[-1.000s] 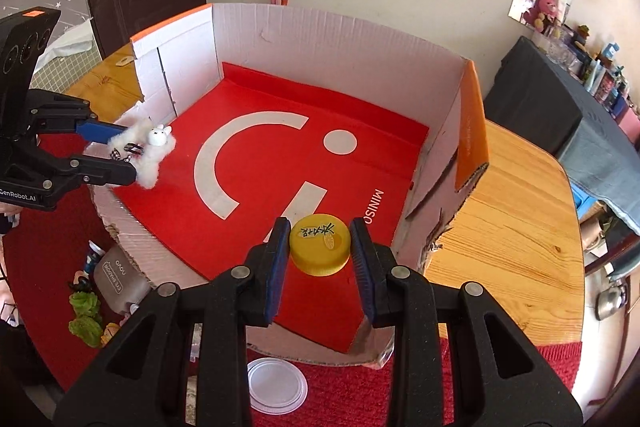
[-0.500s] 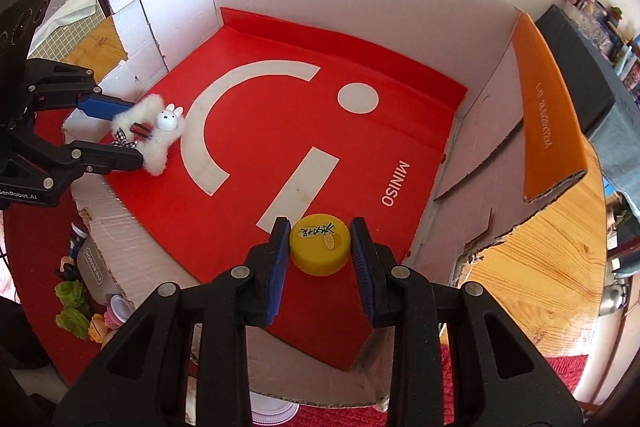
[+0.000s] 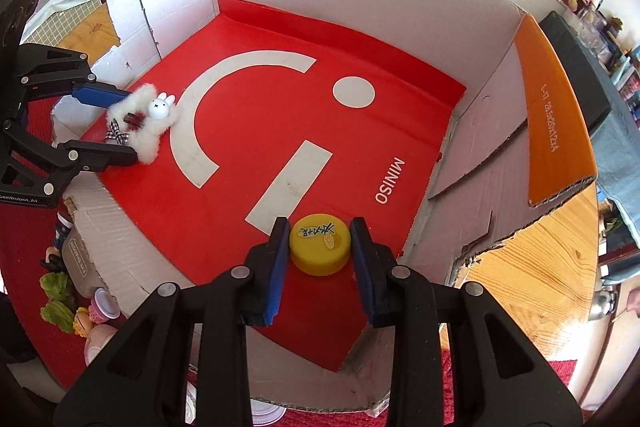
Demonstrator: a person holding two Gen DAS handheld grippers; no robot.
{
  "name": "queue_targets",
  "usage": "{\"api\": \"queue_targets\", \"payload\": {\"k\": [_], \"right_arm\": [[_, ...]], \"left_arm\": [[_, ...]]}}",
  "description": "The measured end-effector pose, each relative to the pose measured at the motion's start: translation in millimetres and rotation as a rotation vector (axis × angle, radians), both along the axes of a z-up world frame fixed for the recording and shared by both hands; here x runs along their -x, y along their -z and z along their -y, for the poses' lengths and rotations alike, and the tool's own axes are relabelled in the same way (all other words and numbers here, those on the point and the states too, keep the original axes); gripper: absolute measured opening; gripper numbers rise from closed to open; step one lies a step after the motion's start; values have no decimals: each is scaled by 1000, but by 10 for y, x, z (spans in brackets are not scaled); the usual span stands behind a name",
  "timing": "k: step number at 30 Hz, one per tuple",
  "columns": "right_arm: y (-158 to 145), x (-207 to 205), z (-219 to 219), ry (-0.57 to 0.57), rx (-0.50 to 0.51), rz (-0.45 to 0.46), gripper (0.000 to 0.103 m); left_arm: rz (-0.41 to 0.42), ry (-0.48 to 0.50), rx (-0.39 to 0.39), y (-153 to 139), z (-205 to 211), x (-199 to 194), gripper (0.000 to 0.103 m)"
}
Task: Organize objects
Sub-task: 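Lower the plush into the orange box while the right gripper sets the yellow cap inside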
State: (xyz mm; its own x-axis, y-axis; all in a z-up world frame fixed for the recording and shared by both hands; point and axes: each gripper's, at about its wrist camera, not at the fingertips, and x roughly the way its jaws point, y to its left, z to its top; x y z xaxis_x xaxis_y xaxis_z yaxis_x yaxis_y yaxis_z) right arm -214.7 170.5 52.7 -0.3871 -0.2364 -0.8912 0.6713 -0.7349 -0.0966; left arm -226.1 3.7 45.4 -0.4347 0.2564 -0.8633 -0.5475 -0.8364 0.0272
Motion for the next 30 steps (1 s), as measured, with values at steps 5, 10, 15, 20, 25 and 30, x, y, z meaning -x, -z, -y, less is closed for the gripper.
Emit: {"api": "queue_targets", "payload": {"k": [5, 10, 15, 20, 25, 30], "right_arm": [[-33, -39, -63, -1, 0, 5, 29], [-73, -77, -111, -2, -7, 3, 29], [-20, -51, -24, -2, -9, 5, 29], [-45, -76, -59, -4, -12, 10, 30], [-72, -105, -96, -6, -17, 10, 30], [-97, -135, -133, -6, -21, 10, 30]], "left_arm": [[4, 2, 0, 3, 7, 2, 45], [3, 4, 10, 7, 6, 7, 47], [13, 4, 14, 6, 9, 28, 48], [11, 3, 16, 9, 11, 29, 50], [10, 2, 18, 8, 15, 25, 52], [11, 0, 18, 7, 19, 27, 53]]}}
